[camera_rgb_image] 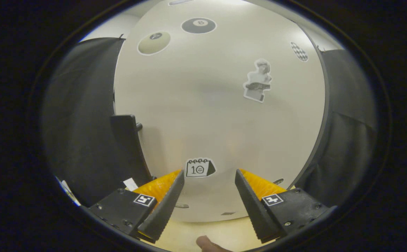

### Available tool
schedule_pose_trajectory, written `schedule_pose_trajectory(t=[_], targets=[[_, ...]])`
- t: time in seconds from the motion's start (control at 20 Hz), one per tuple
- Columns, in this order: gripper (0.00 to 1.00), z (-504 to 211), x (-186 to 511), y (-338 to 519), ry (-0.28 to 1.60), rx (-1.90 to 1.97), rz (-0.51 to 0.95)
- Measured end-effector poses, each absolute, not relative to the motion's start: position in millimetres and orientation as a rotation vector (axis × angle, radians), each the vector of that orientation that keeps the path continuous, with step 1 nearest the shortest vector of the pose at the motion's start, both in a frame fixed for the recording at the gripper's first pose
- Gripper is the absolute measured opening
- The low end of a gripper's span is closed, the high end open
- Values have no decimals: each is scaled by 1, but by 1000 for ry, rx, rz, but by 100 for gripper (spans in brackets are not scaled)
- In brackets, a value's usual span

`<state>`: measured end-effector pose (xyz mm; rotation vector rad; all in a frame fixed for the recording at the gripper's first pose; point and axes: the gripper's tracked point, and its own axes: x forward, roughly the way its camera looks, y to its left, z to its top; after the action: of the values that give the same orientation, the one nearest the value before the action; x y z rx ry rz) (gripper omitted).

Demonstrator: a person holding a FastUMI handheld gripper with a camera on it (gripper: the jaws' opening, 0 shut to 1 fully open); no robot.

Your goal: Open the shoe cabinet door, grab the shoes and put them into the shoe cabinet, then close the shoe cabinet door.

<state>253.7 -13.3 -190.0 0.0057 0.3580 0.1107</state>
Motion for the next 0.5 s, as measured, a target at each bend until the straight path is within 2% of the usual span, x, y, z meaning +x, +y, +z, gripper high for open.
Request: schedule_pose_trajectory(t=[0.5], targets=[[96,-150,129,-62,317,37,36]])
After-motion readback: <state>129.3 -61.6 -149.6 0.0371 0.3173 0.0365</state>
